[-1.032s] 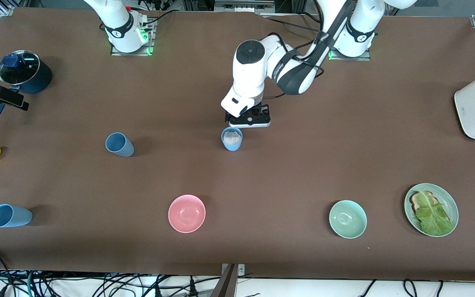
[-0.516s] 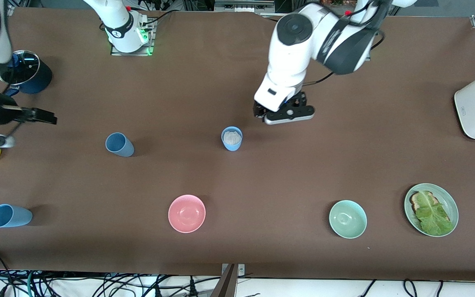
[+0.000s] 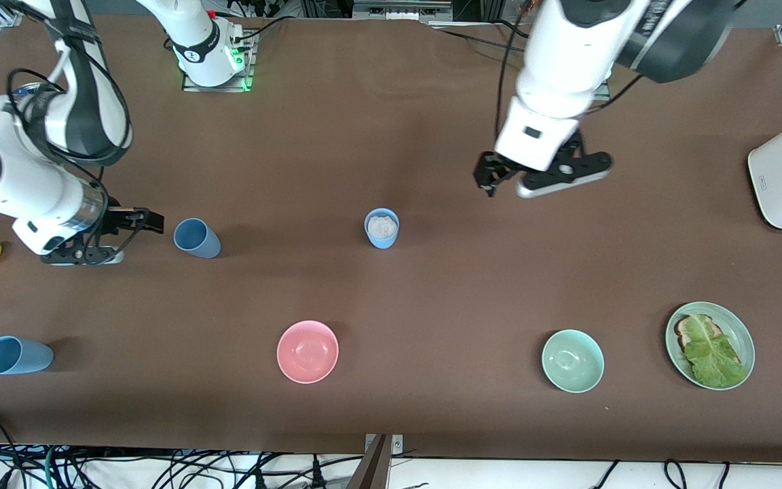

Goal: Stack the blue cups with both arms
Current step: 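Raise the left gripper away while the right gripper reaches the empty cup, then close the right gripper on the rim of the empty blue cup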

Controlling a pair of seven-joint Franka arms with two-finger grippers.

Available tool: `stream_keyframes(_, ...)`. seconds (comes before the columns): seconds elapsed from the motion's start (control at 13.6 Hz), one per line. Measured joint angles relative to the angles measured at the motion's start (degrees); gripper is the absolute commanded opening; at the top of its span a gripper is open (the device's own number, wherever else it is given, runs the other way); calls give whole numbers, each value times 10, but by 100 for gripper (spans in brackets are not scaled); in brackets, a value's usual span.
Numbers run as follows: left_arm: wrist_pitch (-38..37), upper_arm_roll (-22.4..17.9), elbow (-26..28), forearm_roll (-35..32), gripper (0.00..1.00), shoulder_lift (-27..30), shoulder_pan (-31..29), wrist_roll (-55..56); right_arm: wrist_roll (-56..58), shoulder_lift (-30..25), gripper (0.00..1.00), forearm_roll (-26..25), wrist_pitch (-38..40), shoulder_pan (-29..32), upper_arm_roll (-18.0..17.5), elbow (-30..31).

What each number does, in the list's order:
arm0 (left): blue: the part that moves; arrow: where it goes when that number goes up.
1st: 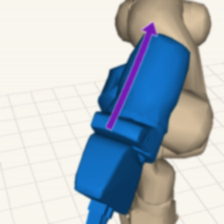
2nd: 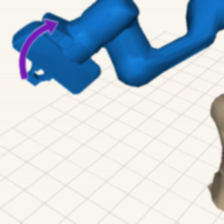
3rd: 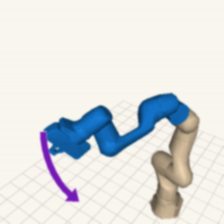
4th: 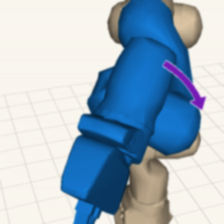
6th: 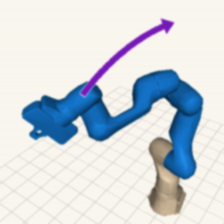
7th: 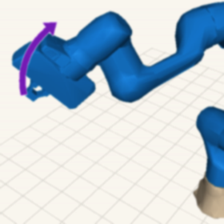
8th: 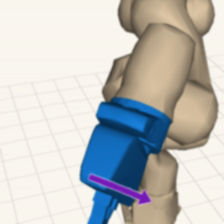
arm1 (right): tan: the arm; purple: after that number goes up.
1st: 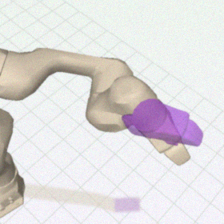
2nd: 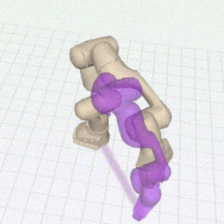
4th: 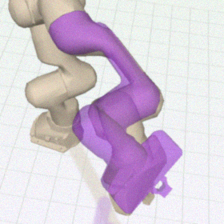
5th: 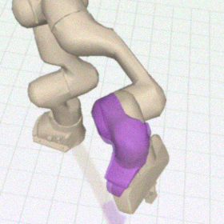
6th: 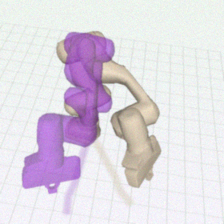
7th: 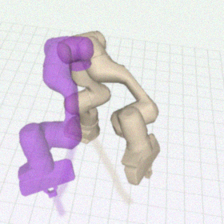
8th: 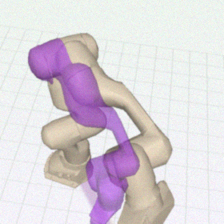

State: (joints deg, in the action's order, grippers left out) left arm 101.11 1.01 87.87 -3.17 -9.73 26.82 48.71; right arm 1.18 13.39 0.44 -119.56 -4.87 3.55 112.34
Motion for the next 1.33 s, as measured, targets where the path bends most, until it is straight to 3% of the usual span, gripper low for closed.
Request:
stream_keyframes(0.44, -1, 0, 0, 6, 100, 19, -124, -8, 0, 54, 100, 0, -112, -2, -2, 62)
stream_keyframes(0.52, -1, 0, 0, 6, 100, 19, -137, -8, 0, 65, 96, 0, -124, -6, -2, 64)
stream_keyframes(0.59, -1, 0, 0, 6, 100, 19, -150, -11, 0, 74, 70, 0, -137, -9, -3, 66)
stream_keyframes(0.66, -1, 0, 0, 6, 100, 19, -161, -28, 0, 80, 35, 0, -147, -12, -3, 67)
stream_keyframes(0.74, -2, 0, 0, 6, 100, 19, -173, -60, 0, 84, 12, 0, -151, -13, -3, 68)
stream_keyframes(0.81, -2, 0, 0, 6, 100, 20, -187, -99, 1, 85, 0, 0, -151, -14, -3, 68)
stream_keyframes(1.03, -15, -1, 0, 7, 100, 24, -234, -185, 1, 85, 0, 0, -152, -14, -3, 68)
stream_keyframes(1.33, -25, 1, 0, 8, 100, 30, -252, -274, 1, 82, 0, 0, -152, -14, -3, 65)
